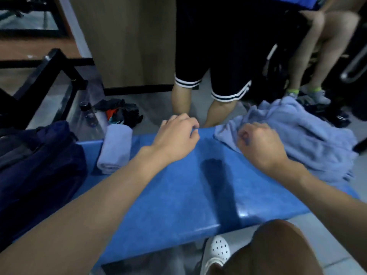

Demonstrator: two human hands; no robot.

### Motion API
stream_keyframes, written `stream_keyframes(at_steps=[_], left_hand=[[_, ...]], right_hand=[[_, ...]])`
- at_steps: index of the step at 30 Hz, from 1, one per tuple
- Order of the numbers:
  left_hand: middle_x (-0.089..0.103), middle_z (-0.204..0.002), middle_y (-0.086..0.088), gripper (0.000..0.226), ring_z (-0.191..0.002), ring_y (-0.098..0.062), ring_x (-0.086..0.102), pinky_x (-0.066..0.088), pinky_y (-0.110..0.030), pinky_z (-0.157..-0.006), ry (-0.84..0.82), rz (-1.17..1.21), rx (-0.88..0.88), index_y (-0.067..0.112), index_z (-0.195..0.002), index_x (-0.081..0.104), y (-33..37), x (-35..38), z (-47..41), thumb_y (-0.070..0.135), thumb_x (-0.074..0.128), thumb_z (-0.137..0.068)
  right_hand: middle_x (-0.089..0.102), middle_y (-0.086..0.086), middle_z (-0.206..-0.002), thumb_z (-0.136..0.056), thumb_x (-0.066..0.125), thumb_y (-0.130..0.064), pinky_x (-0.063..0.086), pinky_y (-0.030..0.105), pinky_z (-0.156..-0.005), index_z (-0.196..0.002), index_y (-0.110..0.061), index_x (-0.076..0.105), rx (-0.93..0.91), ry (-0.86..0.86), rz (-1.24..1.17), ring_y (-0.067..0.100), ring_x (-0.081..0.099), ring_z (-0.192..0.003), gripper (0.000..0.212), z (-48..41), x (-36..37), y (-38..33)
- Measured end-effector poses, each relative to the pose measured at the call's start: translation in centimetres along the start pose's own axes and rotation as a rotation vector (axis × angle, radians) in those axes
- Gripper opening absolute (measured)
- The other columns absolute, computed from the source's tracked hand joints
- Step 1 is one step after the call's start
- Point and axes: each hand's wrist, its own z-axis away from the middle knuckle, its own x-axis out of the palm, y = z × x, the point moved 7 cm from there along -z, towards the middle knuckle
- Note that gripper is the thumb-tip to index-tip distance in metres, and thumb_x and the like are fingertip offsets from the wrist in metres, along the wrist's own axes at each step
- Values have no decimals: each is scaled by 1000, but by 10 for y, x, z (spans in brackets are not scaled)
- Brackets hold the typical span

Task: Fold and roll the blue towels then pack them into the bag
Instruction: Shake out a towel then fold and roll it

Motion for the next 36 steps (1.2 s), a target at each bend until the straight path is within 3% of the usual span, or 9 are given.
stream_keyframes(at_steps=[2, 6, 10, 13, 19, 23, 28, 32, 36], left_hand=[[61, -119, -2, 23, -113, -28, 53, 40, -40, -95, -47, 14, 26, 22, -115, 64, 34, 14, -17, 28, 49, -98], [66, -117, 1, 23, -112, -25, 59, 45, -43, -98, -131, 75, 67, 21, -114, 64, 89, 37, -41, 29, 54, -95], [69, -106, 4, 21, -103, -22, 62, 50, -42, -92, -166, 118, 96, 18, -111, 65, 123, 51, -55, 28, 59, -94], [68, -106, 6, 21, -100, -20, 62, 52, -40, -90, -162, 131, 101, 20, -112, 65, 137, 53, -60, 30, 60, -94], [67, -101, 7, 18, -95, -18, 63, 53, -41, -87, -153, 148, 118, 21, -110, 65, 153, 50, -62, 29, 61, -94], [66, -93, 9, 24, -86, -16, 63, 55, -41, -83, -145, 208, 111, 24, -116, 62, 151, 51, -58, 30, 63, -93], [59, -97, 6, 39, -73, -7, 55, 51, -29, -76, 48, 450, 169, 25, -122, 66, 155, 24, -56, 13, 70, -85], [59, -97, -2, 12, -84, -18, 60, 49, -24, -76, 170, 513, 214, 11, -93, 71, 149, -2, -45, 2, 66, -86], [65, -84, 3, 12, -78, -10, 60, 48, -26, -73, 263, 645, 113, 18, -88, 61, 115, -29, -27, 7, 59, -90]], right_hand=[[63, 17, -86, -83, 54, -25, 36, 41, -66, -83, -8, 63, 75, 8, 143, 40, 56, -85, 19, 5, -15, 39], [56, 14, -113, -84, 63, -29, 35, 45, -87, -114, -11, 59, 180, -153, 312, 37, 47, -109, 35, 19, -15, 96], [55, 20, -97, -80, 63, -16, 32, 44, -72, -91, -3, 60, 175, 2, 312, 39, 50, -90, 18, 15, -26, 106], [56, 18, -91, -81, 59, -6, 25, 42, -70, -80, -3, 61, 170, 30, 329, 36, 47, -85, 4, 13, -34, 110], [61, 15, -88, -80, 59, -2, 21, 37, -70, -86, -8, 55, 125, 2, 366, 33, 48, -82, 9, 15, -37, 110], [56, 13, -73, -75, 61, 2, 21, 38, -67, -70, -10, 51, 134, 129, 288, 27, 38, -73, 16, 17, -51, 105], [63, 6, -73, -82, 55, -9, 29, 40, -70, -82, -10, 58, -8, 402, 72, 32, 56, -76, 3, 17, -88, 62], [66, 6, -76, -87, 53, -10, 35, 39, -75, -93, -8, 61, -77, 456, -180, 30, 59, -73, 10, 23, -111, 28], [64, -1, -82, -89, 53, -15, 36, 41, -78, -109, -10, 58, -111, 324, -254, 26, 56, -78, 21, 24, -107, 10]])
